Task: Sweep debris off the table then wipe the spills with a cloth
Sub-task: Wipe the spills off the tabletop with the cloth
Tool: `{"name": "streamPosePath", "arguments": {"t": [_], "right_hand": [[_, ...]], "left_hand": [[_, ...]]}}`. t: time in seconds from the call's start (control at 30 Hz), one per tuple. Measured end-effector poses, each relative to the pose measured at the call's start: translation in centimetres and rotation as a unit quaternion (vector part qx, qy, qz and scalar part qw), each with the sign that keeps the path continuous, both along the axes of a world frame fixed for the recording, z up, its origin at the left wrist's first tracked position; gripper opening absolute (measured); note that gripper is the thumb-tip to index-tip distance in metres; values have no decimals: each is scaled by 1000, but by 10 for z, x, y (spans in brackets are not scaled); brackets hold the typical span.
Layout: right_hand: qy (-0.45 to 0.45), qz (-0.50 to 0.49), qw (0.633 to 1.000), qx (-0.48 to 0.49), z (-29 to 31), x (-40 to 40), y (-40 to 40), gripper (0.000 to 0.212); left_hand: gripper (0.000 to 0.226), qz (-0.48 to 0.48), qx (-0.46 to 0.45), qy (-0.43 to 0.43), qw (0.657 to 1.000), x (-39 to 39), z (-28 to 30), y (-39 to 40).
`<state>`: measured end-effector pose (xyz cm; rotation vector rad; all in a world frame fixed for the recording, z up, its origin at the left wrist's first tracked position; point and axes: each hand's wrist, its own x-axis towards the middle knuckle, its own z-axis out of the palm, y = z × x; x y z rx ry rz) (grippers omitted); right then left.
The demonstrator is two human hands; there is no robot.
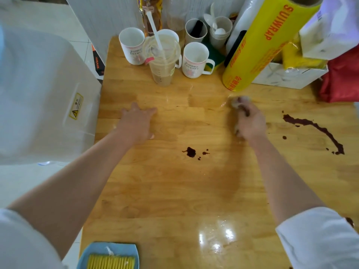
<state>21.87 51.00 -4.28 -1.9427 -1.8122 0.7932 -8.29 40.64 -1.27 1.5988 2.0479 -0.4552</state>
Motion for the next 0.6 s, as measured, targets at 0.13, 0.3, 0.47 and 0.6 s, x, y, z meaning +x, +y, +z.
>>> {"name": "streamPosePath", "arguments": {"t": [0.13,0.3,0.47,0.6], "right_hand": [[0,243,969,-39,-5,-21,-47,27],[-32,-42,998,-20,4,60,-8,30],[-3,-44,999,-21,-3,29,-39,42],[45,141,988,-49,-9,-9,-99,40]], "left_hand": [[90,-8,4,6,1000,-2,-1,-1],[89,12,2,-16,1000,-4,-2,-2],[88,10,-2,-14,1000,-2,-2,-2],[87,14,3,-24,1000,-3,-2,-6]]}}
